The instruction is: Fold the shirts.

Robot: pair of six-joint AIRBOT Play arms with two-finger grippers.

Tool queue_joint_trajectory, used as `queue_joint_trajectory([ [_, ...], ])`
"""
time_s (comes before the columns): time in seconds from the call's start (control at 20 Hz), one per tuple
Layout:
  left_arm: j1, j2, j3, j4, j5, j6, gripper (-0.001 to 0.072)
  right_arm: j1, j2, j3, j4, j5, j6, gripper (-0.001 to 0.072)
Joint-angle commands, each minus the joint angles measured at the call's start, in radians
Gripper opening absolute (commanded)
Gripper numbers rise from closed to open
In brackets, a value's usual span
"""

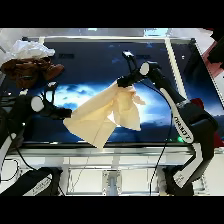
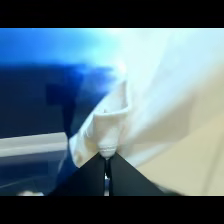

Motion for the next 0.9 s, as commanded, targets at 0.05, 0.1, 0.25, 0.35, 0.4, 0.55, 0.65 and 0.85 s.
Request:
queue_joint_trajectory([
  [0.05,0.0,-0.011,-0.046,0.218,0.254,-0.209,0.0091,-0.011,-0.014,-0.001,-0.015,-0.108,-0.03,0.0431],
  [0.1,0.0,-0.011,-0.004,0.267,0.254,-0.209,0.0304,-0.026,0.014,0.014,-0.105,-0.055,-0.02,0.0431],
  [0.25,0.001,-0.008,0.173,0.428,0.19,-0.192,0.0577,-0.081,0.134,0.042,-0.451,0.178,0.039,0.0431],
  [0.35,0.001,0.032,0.268,0.502,0.157,-0.129,0.0577,-0.148,0.226,0.04,-0.542,0.292,0.035,0.0431],
  [0.4,0.001,0.069,0.273,0.531,0.158,-0.122,0.0577,-0.198,0.269,0.039,-0.503,0.327,0.034,0.043],
  [0.55,0.035,0.201,0.171,0.541,0.021,-0.161,0.0577,-0.366,0.372,-0.034,-0.203,0.395,0.015,0.0431],
  [0.65,0.088,0.33,-0.033,0.504,0.026,-0.254,0.0577,-0.462,0.437,-0.207,-0.027,0.427,-0.005,0.0431],
  [0.85,0.103,0.55,-0.343,0.278,0.046,-0.339,0.0576,-0.51,0.547,-0.681,0.154,0.34,-0.035,0.0432],
])
